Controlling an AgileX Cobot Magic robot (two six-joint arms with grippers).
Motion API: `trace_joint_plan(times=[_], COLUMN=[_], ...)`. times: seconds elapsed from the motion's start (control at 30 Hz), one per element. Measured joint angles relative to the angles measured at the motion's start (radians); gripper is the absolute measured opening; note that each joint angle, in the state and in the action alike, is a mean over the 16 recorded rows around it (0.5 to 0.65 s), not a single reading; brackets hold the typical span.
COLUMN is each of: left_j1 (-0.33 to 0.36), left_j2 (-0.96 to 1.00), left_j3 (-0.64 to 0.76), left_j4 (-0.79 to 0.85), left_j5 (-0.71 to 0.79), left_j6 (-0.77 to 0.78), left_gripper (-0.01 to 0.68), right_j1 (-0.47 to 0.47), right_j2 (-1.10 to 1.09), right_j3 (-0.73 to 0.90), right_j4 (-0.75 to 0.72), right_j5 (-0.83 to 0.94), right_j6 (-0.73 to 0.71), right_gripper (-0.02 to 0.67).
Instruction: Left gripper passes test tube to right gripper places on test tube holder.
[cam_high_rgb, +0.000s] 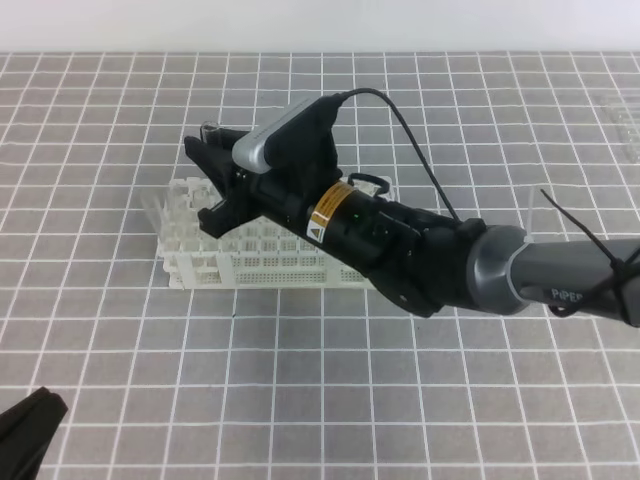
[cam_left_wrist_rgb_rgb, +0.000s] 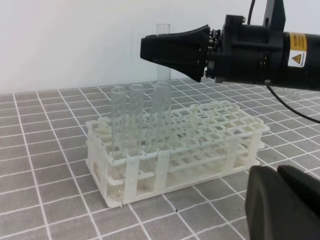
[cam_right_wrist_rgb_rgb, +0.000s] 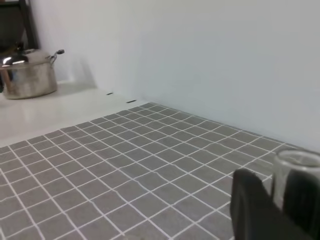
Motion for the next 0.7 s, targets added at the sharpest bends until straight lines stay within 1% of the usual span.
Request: trace_joint_plan(times=[0.7], left_j1=[0.0], left_j2=[0.0], left_j3=[-0.002], left_j4=[0.0], left_j5=[0.026], left_j6=[0.0], left_gripper=[0.0], right_j1=[0.0], right_j2=[0.04], right_j3=[0.0], right_j4=[0.027], right_j5=[-0.036], right_j6=[-0.027], right_gripper=[0.099])
